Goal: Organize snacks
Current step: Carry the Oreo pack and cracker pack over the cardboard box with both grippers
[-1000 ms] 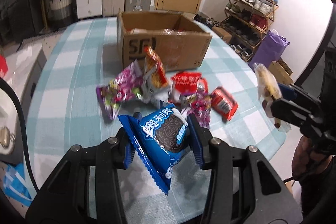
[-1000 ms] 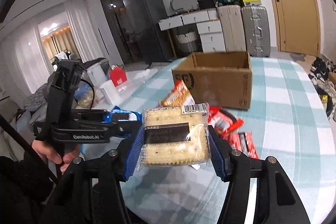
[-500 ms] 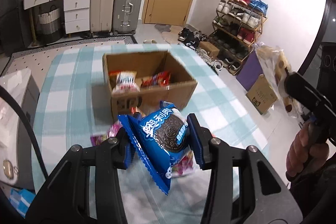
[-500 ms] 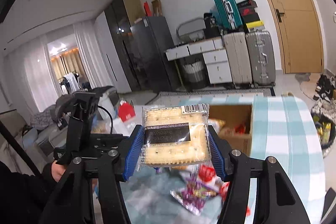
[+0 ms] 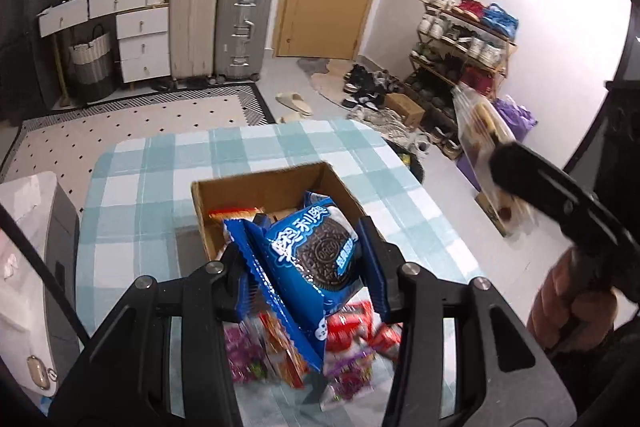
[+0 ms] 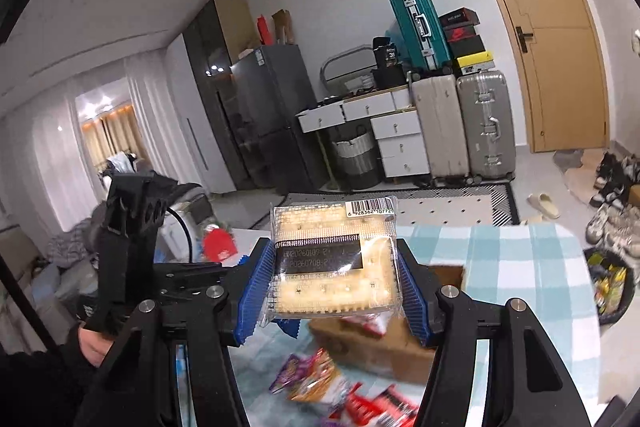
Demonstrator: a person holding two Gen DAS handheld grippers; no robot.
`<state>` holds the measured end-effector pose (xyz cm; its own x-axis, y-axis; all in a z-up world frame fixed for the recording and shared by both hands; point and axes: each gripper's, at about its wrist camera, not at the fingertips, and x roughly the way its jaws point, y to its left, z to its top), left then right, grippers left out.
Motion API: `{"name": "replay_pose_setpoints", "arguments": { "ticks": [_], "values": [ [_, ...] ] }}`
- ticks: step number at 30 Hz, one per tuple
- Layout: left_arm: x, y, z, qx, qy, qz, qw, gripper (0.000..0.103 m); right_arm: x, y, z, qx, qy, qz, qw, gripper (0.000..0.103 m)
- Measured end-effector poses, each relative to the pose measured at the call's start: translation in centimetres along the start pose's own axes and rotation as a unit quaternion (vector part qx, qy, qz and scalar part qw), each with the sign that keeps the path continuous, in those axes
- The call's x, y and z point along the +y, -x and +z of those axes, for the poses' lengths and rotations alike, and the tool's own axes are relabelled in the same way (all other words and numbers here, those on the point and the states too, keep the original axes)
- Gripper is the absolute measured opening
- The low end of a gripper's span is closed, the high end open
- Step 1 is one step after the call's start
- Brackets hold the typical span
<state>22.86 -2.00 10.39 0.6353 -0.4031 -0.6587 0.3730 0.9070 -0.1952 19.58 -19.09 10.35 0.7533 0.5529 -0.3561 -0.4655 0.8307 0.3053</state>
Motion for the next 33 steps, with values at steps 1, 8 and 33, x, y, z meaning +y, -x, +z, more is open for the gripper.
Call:
{"name": "replay_pose_setpoints", "arguments": {
  "ticks": [1, 8, 33],
  "values": [
    [0.1, -0.5, 0.5, 0.001, -0.001, 0.003, 1.0, 0.041, 0.0, -0.4, 0.2, 0.001, 0.003, -0.004, 1.0, 0.059],
    [2.1, -6.0, 2.9, 0.014, 0.024, 0.025, 0.9993, 0.041, -1.5, -4.9, 0.6, 0.022, -0.004, -0.018, 1.0, 0.059],
    [8.4, -20.8, 0.0, 0.107, 0.083, 0.043, 0.9899, 0.041, -9.5, -17.9, -5.7, 0.13, -0.04, -0.065, 0.989, 0.062]
  ]
}}
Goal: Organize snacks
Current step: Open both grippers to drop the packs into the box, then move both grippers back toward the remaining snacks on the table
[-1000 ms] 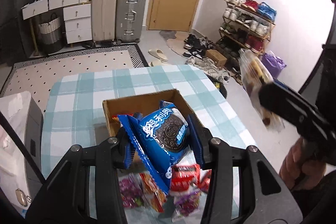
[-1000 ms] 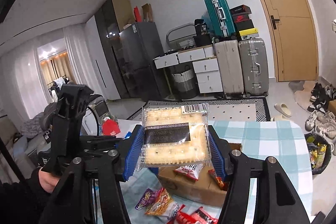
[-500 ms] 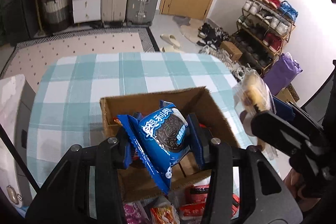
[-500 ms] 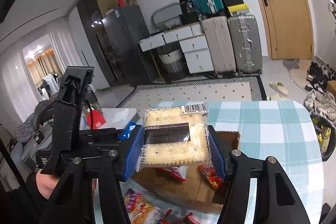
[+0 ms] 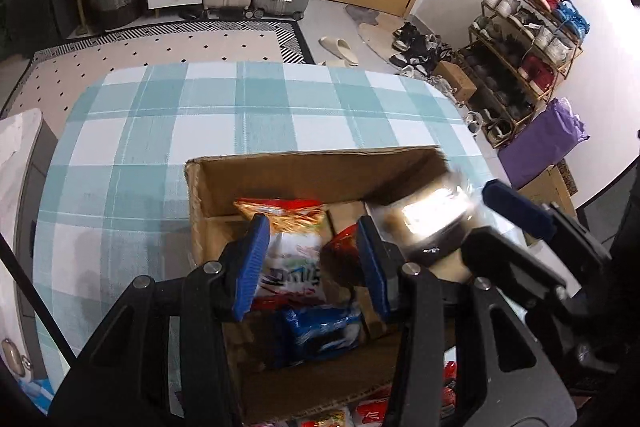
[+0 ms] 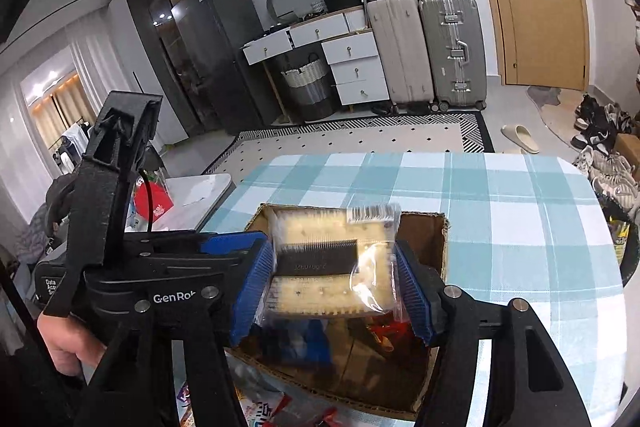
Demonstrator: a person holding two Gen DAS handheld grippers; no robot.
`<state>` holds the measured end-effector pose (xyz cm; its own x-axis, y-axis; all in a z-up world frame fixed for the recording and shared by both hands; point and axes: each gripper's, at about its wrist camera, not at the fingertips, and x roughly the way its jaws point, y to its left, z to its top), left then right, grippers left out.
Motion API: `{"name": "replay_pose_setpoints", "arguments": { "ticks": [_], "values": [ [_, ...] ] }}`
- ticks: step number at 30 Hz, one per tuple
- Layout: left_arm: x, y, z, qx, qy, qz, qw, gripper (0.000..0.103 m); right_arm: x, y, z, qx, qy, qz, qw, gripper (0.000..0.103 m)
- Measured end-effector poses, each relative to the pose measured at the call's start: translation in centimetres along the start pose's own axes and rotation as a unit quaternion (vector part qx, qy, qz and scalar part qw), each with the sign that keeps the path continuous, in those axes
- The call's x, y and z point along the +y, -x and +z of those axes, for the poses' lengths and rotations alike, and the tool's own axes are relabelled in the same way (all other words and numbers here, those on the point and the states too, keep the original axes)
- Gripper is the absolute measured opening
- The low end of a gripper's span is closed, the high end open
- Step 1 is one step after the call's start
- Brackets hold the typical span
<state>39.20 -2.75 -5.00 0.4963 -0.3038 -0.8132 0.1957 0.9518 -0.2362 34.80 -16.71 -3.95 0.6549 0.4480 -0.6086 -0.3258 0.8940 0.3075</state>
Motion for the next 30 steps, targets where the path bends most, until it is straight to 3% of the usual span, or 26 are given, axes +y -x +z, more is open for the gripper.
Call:
{"name": "replay_pose_setpoints", "arguments": {
  "ticks": [10, 16, 20, 26, 30],
  "values": [
    [0.0, 2.9, -1.5, -0.015, -0.002, 0.009, 0.9999, 0.05, -0.2, 2.0, -0.1, -0.024, -0.005, 0.009, 1.0, 0.063],
    [-0.7, 6.5, -3.0, -0.039, -0.016, 0.012, 0.999, 0.056, 0.9, 5.1, -0.3, -0.048, 0.005, 0.011, 0.999, 0.07],
    [-1.4, 9.6, -4.5, -0.069, -0.022, 0.017, 0.9972, 0.069, 2.0, 7.8, -0.5, -0.067, 0.015, 0.016, 0.997, 0.072],
    [-2.7, 14.1, -7.3, -0.119, -0.041, 0.038, 0.9913, 0.078, 4.8, 13.0, -1.5, -0.126, 0.071, -0.017, 0.989, 0.082],
    [-3.2, 16.8, -8.8, -0.146, -0.045, 0.041, 0.9874, 0.079, 6.4, 15.8, -2.1, -0.146, 0.092, -0.013, 0.985, 0.084]
  ]
}}
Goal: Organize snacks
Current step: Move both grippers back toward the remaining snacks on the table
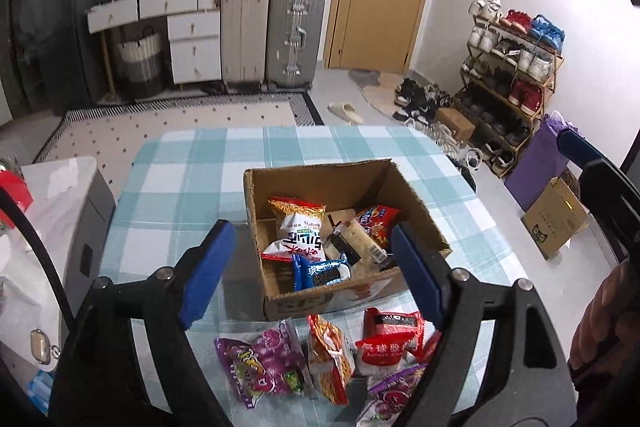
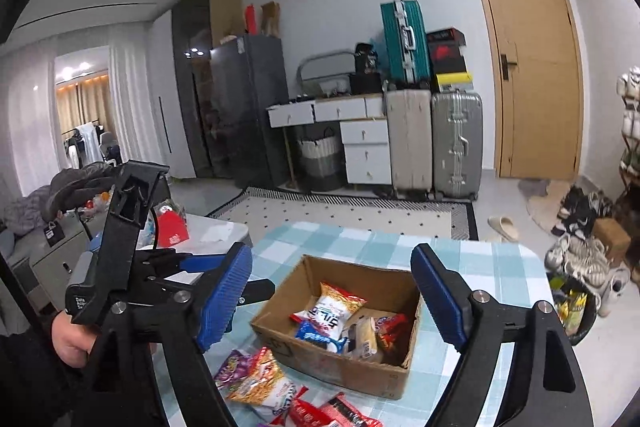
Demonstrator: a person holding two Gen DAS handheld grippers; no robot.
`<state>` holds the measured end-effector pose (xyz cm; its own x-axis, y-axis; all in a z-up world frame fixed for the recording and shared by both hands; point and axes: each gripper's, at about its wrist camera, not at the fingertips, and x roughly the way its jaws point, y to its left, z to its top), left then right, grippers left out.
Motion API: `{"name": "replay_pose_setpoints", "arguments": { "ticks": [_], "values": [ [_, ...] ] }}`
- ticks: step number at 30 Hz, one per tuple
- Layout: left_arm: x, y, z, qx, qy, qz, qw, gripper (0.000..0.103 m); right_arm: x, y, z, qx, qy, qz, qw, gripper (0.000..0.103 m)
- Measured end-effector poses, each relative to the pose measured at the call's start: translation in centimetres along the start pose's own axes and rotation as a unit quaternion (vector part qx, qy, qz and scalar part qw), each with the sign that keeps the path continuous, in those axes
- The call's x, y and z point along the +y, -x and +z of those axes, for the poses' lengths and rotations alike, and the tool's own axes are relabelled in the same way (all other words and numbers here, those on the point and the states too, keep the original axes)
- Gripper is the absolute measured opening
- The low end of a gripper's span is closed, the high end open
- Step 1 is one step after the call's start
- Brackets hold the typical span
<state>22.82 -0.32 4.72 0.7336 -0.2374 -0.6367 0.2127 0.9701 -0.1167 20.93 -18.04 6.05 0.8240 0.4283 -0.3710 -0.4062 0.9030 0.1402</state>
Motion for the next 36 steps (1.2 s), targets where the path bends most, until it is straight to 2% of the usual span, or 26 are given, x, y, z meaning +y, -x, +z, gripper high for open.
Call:
{"name": "replay_pose_setpoints", "arguments": {
  "ticks": [7, 13, 16, 25, 33, 36],
  "values": [
    [-0.7, 4.7, -2.1, -0.028, -0.009, 0.007, 0.9995, 0.081, 1.6, 4.2, -0.2, -0.022, 0.005, 0.01, 1.0, 0.09],
    [-1.0, 7.7, -4.9, -0.049, -0.031, 0.018, 0.9982, 0.081, 1.8, 7.9, -2.2, -0.045, -0.007, 0.007, 0.999, 0.096],
    [-0.9, 9.1, -6.8, -0.058, -0.022, 0.014, 0.998, 0.081, 1.5, 9.0, -3.4, -0.049, -0.019, 0.01, 0.999, 0.097],
    [-0.5, 11.1, -11.8, -0.082, -0.01, 0.013, 0.9965, 0.083, 1.0, 12.3, -8.2, -0.069, -0.039, 0.022, 0.997, 0.101],
    [-0.4, 10.8, -16.0, -0.085, 0.002, 0.01, 0.9963, 0.084, 0.2, 13.0, -12.5, -0.043, -0.059, 0.007, 0.997, 0.102],
    [-0.7, 9.9, -17.5, -0.072, -0.002, 0.016, 0.9973, 0.084, 0.1, 12.9, -13.6, -0.034, -0.058, -0.002, 0.998, 0.102]
  ]
}}
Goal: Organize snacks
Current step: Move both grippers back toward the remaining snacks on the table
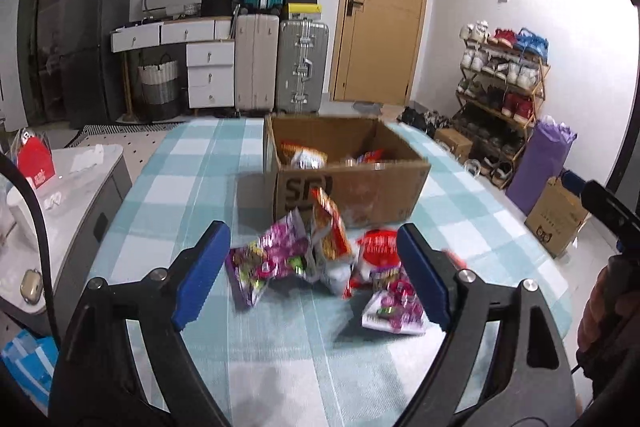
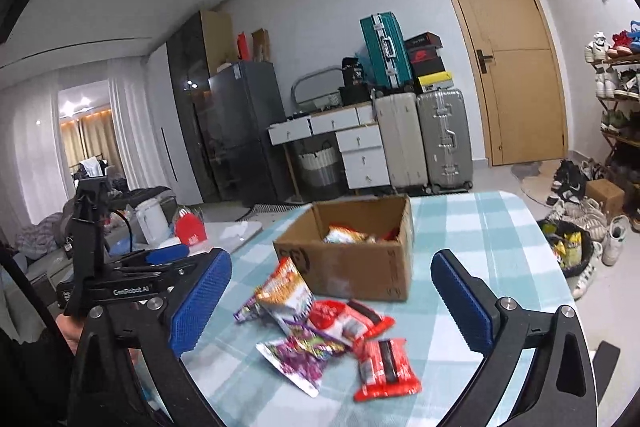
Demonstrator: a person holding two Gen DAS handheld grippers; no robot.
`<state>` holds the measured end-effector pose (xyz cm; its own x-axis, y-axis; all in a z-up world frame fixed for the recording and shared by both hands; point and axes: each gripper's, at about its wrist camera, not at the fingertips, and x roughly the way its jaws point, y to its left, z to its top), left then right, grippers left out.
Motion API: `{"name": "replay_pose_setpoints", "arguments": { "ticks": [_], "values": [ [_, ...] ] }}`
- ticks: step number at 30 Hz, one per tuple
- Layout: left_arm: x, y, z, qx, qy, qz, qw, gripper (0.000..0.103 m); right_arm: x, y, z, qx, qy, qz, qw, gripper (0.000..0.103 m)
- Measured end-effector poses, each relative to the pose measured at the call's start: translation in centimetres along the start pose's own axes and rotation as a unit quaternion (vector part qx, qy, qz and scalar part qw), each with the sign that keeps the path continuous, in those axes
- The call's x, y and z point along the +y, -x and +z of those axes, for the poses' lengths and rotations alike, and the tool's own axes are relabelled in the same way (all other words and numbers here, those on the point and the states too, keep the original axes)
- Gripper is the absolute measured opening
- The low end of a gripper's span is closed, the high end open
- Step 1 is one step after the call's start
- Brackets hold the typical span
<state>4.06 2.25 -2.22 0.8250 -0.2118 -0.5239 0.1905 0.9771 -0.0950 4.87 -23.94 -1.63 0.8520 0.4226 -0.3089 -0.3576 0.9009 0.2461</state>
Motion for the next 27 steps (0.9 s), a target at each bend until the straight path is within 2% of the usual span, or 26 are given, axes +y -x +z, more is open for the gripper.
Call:
{"name": "replay_pose_setpoints", "arguments": {
  "ticks": [6, 9, 12, 16, 27],
  "values": [
    [0.0, -1.7, -2.7, 0.033, 0.016, -0.002, 0.9993, 0.086, -0.6, 0.5, -3.2, 0.008, -0.012, -0.001, 1.0, 0.102],
    [0.2, -1.8, -3.1, 0.028, 0.028, -0.006, 0.9992, 0.088, -1.1, 0.2, -4.6, 0.027, -0.023, -0.004, 0.999, 0.102],
    [0.1, -1.8, -3.2, 0.024, 0.029, -0.001, 0.9993, 0.103, -1.5, -0.1, -5.2, 0.036, -0.03, -0.007, 0.999, 0.102],
    [-0.7, -1.8, -3.3, 0.019, 0.018, -0.005, 0.9996, 0.102, -1.7, -0.2, -5.3, 0.04, -0.039, -0.009, 0.998, 0.102],
    [-3.5, -5.7, -4.7, 0.08, -0.011, -0.03, 0.9962, 0.102, -1.5, -0.5, -5.9, 0.047, -0.029, 0.002, 0.998, 0.102]
  ]
}}
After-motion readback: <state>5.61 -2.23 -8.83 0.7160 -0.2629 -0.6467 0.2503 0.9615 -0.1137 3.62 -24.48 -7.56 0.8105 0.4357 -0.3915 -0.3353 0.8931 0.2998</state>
